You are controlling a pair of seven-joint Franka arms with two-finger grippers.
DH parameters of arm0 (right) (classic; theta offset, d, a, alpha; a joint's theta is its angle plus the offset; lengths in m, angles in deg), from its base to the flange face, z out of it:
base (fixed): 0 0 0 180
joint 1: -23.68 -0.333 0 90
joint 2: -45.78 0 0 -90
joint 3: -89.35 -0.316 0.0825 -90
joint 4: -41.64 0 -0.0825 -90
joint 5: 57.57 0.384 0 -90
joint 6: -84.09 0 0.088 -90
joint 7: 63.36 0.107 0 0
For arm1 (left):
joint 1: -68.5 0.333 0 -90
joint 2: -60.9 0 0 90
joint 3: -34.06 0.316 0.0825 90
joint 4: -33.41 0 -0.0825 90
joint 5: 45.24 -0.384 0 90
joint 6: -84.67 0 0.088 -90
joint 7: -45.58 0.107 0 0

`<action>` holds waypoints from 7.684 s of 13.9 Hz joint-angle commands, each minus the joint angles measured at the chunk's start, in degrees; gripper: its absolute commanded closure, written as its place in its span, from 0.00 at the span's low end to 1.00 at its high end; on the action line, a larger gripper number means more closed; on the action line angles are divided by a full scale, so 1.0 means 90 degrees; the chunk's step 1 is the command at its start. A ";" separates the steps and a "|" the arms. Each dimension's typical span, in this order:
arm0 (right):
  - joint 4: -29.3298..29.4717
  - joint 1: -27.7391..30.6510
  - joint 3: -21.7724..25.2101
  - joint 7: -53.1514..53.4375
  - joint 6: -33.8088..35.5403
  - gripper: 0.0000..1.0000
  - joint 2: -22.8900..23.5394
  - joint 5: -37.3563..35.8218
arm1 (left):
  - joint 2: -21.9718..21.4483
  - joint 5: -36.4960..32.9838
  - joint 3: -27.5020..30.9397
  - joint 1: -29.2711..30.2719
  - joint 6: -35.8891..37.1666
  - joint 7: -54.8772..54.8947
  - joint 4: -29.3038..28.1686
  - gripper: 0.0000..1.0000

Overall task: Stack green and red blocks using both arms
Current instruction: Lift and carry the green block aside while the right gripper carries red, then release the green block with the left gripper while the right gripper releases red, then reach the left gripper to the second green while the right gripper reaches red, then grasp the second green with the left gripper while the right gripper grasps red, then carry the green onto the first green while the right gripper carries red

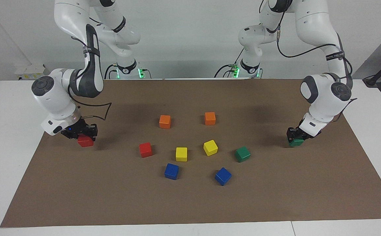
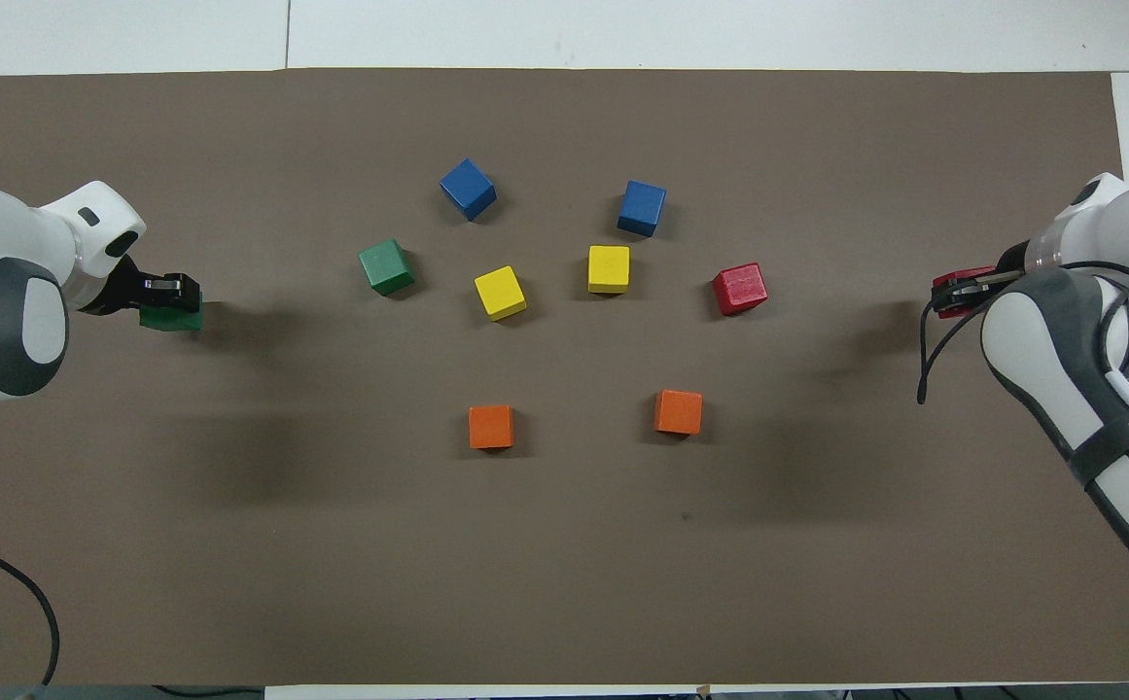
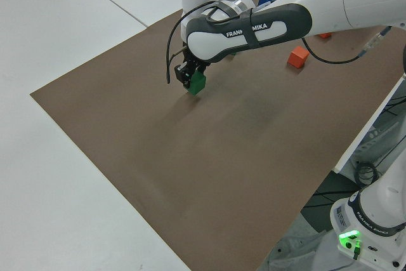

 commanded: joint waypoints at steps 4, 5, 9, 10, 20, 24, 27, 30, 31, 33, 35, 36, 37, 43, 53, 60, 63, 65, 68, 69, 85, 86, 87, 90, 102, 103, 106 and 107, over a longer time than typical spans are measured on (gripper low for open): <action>-0.0516 -0.0049 -0.0042 -0.0190 -0.0517 1.00 0.0046 -0.0166 | -0.0015 0.0120 -0.0025 0.0092 -0.0218 -0.0078 -0.0169 1.00; -0.0575 -0.0039 -0.0032 -0.0277 -0.0586 1.00 0.0046 -0.0225 | -0.0015 0.0120 -0.0025 0.0082 -0.0287 -0.0078 -0.0198 1.00; -0.0770 -0.0039 -0.0042 -0.0347 -0.0820 1.00 0.0046 -0.0245 | -0.0005 0.0120 -0.0015 0.0082 -0.0336 -0.0059 -0.0247 1.00; -0.0819 -0.0039 -0.0042 -0.0327 -0.0840 1.00 0.0036 -0.0245 | -0.0005 0.0120 -0.0015 0.0063 -0.0336 -0.0059 -0.0247 1.00; -0.0888 -0.0029 -0.0042 0.0063 -0.0899 1.00 0.0065 -0.0245 | -0.0005 0.0120 -0.0015 0.0111 -0.0678 -0.0059 -0.0404 0.00; -0.0897 -0.0039 -0.0042 0.0064 -0.0889 1.00 0.0065 -0.0245 | -0.0005 0.0120 -0.0025 -0.0006 -0.0542 -0.0068 0.0092 0.00; -0.0898 -0.0029 -0.0032 0.0073 -0.0909 1.00 0.0134 -0.0245 | 0.0044 0.0120 -0.0025 -0.0258 -0.0278 -0.0349 0.0620 0.00; -0.0898 -0.0029 -0.0032 0.0073 -0.0909 1.00 0.0134 -0.0245 | 0.0258 0.0120 -0.0015 -0.1009 -0.0103 -0.2152 0.1118 0.00; -0.0898 -0.0029 -0.0032 0.0073 -0.0918 1.00 0.0134 -0.0245 | 0.0336 0.0120 -0.0015 -0.1224 0.0111 -0.2748 0.1390 0.00; -0.0907 -0.0029 -0.0032 0.0073 -0.0918 1.00 0.0134 -0.0245 | 0.0715 0.0081 -0.0006 -0.1896 0.0550 -0.3745 0.2044 0.00; -0.0907 0.0000 -0.0032 0.0073 -0.0918 1.00 0.0134 -0.0245 | 0.1534 -0.0161 0.0053 -0.2494 0.1010 -0.4848 0.3184 0.00; -0.0907 0.0010 -0.0032 0.0073 -0.0918 0.42 0.0124 -0.0245 | 0.1789 -0.0569 0.0063 -0.2728 0.1118 -0.5105 0.3422 0.00; -0.0907 0.0010 -0.0032 0.0073 -0.0909 0.00 0.0124 -0.0245 | 0.1782 -0.0805 0.0063 -0.2730 0.1100 -0.5107 0.3395 0.00; -0.0480 0.0039 -0.0042 0.0141 -0.0394 0.00 0.0124 -0.0235 | 0.1636 -0.0935 0.0063 -0.2594 0.0816 -0.4952 0.2791 0.00; 0.0889 -0.0449 -0.0237 0.0259 0.0722 0.00 -0.0208 -0.0167 | 0.1167 -0.0915 0.0043 -0.2623 -0.0062 -0.4863 0.1384 0.00; 0.2098 -0.1200 -0.0247 0.1283 0.1620 0.00 0.0425 -0.0264 | 0.1108 -0.0866 0.0043 -0.2643 -0.0570 -0.5107 0.1149 0.00; 0.2802 -0.1542 -0.0237 0.1625 0.1806 0.00 0.0962 -0.0264 | 0.1099 -0.0866 0.0043 -0.2672 -0.0561 -0.5137 0.1110 0.00; 0.2823 -0.1805 -0.0237 0.1849 0.1690 0.00 0.1110 -0.0245 | 0.1089 -0.0866 0.0043 -0.2682 -0.0580 -0.5146 0.1022 0.00; 0.2726 -0.2030 -0.0257 0.2201 0.1192 0.00 0.1188 -0.0225 | 0.1089 -0.0866 0.0053 -0.2701 -0.0580 -0.5214 0.0993 0.00; 0.2726 -0.2205 -0.0257 0.2280 0.1104 0.00 0.1227 -0.0225 | 0.1089 -0.0866 0.0053 -0.2701 -0.0580 -0.5215 0.0993 0.00; 0.1124 -0.2236 -0.0257 0.2446 -0.0655 0.00 0.1384 -0.0225 | 0.0153 -0.0760 -0.0005 -0.1747 0.1430 -0.2771 0.1500 1.00; 0.1124 -0.2236 -0.0257 0.2446 -0.0655 0.00 0.1384 -0.0225 | 0.0103 -0.0604 -0.0006 -0.1473 0.1499 -0.2010 0.1501 1.00; 0.1095 -0.2246 -0.0257 0.2446 -0.0655 0.00 0.1384 -0.0225 | 0.0074 -0.0458 0.0004 -0.1287 0.1500 -0.1441 0.1501 1.00; 0.1075 -0.2265 -0.0257 0.2437 -0.0635 0.20 0.1384 -0.0225 | 0.0073 -0.0339 0.0004 -0.0740 0.1490 0.0015 0.1481 1.00; 0.2843 -0.1272 -0.0178 0.1571 0.1483 1.00 0.1063 -0.0586 | -0.0102 -0.0134 0.0053 0.0004 0.0837 0.1807 0.0642 1.00; 0.2823 -0.1047 -0.0188 0.1210 0.1581 1.00 0.0965 -0.0587 | -0.0122 -0.0144 0.0053 -0.0006 0.0817 0.1807 0.0583 1.00; 0.2114 -0.0665 -0.0188 0.0835 0.1719 1.00 0.0371 -0.0577 | -0.0200 -0.0134 0.0043 0.0004 0.0826 0.1816 0.0397 1.00; 0.1791 -0.0519 -0.0188 0.0758 0.1612 1.00 0.0223 -0.0577 | -0.0200 -0.0134 0.0043 0.0004 0.0836 0.1816 0.0387 1.00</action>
